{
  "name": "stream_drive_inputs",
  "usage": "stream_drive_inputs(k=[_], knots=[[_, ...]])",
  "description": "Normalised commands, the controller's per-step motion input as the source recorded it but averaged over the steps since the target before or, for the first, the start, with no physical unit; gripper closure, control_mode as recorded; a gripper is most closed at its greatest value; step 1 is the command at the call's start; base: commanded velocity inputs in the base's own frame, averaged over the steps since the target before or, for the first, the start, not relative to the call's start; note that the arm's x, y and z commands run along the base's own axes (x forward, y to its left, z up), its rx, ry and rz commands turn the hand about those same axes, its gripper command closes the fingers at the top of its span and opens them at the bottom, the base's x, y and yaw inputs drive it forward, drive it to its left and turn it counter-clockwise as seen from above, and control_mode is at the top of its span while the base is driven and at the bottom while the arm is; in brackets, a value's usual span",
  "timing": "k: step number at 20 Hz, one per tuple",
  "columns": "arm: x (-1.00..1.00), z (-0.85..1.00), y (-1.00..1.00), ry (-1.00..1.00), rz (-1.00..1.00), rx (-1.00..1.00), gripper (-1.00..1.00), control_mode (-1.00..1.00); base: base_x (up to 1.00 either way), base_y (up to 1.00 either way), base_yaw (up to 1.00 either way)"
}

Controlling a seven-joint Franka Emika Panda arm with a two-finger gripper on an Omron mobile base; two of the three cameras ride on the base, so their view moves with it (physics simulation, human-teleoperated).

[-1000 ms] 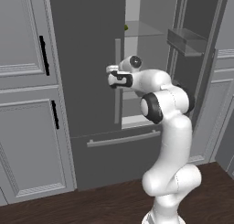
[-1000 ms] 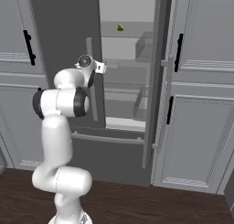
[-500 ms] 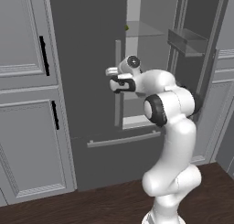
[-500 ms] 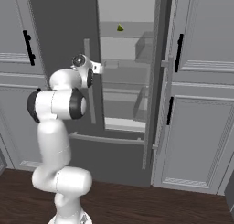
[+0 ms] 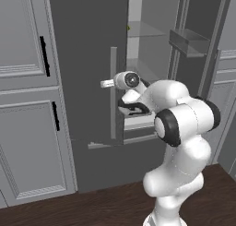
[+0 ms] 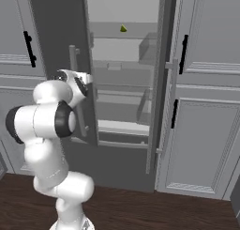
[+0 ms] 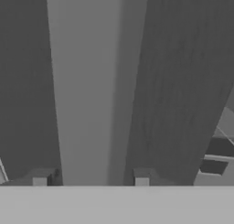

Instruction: Grab a lemon wedge from the fridge and one ice cube from the ice bowl, and put them in the glass of lemonade.

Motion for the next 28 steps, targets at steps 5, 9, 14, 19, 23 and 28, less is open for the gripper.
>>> stream_drive_inputs(k=[5, 9, 14, 19, 23, 28], knots=[[-1.00, 0.89, 0.87, -0.25, 0.00, -0.03, 1.00, -1.00, 0.00, 0.00, 0.00], [-0.97, 0.97, 0.92, -0.18, 0.00, -0.04, 1.00, -1.00, 0.00, 0.00, 0.00], [-0.68, 0.91, 0.72, -0.10, 0.00, -0.18, -1.00, -1.00, 0.00, 0.00, 0.00], [-0.58, 1.00, 0.55, -0.11, 0.00, -0.15, -1.00, -1.00, 0.00, 0.00, 0.00], [-0.84, 1.00, 0.36, -0.22, 0.00, -0.04, -1.00, -1.00, 0.00, 0.00, 0.00], [-0.98, 1.00, 0.00, -0.20, 0.00, 0.11, -1.00, -1.00, 0.00, 0.00, 0.00]])
